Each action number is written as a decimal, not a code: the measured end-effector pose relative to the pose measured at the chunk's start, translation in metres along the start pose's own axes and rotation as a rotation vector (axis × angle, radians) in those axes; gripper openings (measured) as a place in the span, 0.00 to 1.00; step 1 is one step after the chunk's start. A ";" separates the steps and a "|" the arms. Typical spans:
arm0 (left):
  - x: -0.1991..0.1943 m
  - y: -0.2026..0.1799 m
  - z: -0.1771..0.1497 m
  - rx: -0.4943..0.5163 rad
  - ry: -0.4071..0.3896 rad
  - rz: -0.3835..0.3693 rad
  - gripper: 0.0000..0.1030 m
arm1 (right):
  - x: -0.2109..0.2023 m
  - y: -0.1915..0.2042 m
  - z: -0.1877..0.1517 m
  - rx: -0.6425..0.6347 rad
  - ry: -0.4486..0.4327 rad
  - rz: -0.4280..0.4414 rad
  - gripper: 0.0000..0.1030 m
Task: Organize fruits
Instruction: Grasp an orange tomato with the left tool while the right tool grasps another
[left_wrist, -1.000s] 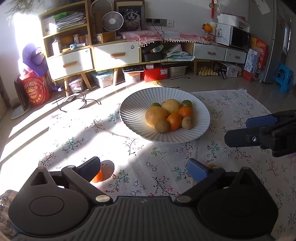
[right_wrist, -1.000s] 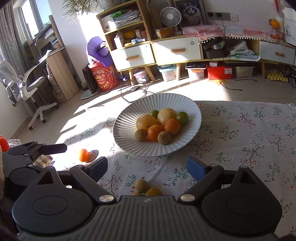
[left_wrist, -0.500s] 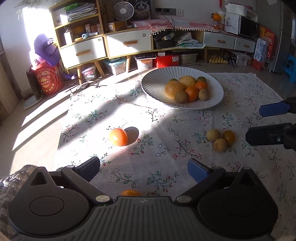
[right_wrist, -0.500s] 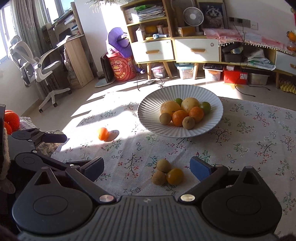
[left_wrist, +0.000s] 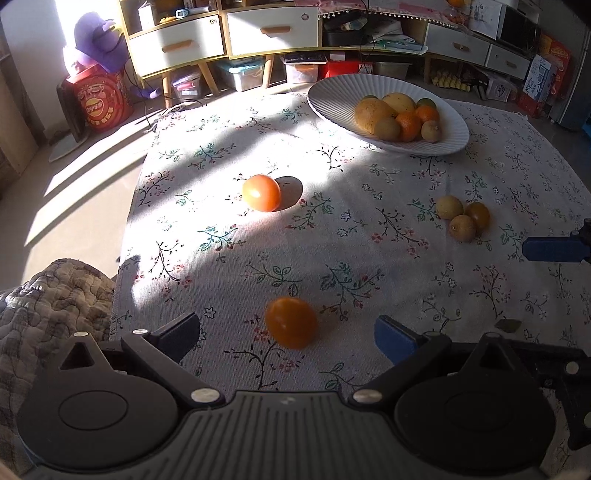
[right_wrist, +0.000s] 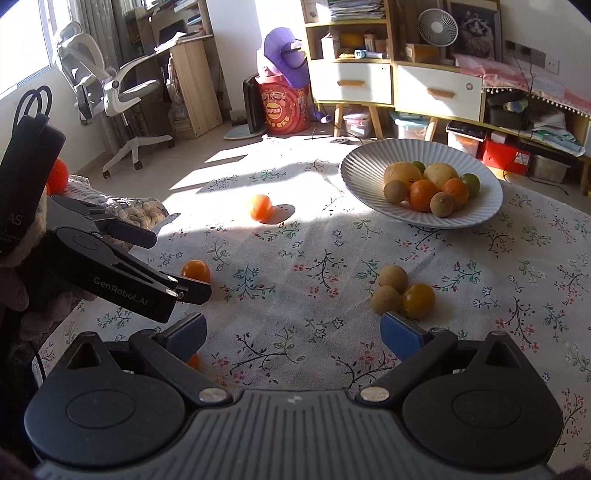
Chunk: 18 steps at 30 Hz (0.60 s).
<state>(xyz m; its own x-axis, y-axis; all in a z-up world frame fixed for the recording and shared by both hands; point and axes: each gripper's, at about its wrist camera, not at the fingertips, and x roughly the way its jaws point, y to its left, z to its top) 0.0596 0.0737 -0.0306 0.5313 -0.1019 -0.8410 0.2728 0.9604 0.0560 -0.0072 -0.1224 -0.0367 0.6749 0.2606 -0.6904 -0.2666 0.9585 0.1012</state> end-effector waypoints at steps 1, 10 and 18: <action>0.001 0.002 -0.002 -0.003 0.007 0.004 0.89 | 0.000 0.004 -0.002 -0.010 0.004 0.007 0.98; 0.003 0.006 -0.008 -0.012 0.032 -0.048 0.70 | 0.011 0.035 -0.022 -0.082 0.021 0.074 0.98; 0.007 0.011 -0.010 -0.052 0.020 -0.080 0.50 | 0.026 0.052 -0.033 -0.086 0.065 0.123 0.90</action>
<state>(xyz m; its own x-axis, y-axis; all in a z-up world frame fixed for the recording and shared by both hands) 0.0585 0.0862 -0.0408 0.4931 -0.1745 -0.8523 0.2713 0.9617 -0.0400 -0.0261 -0.0692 -0.0729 0.5884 0.3649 -0.7215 -0.4044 0.9056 0.1281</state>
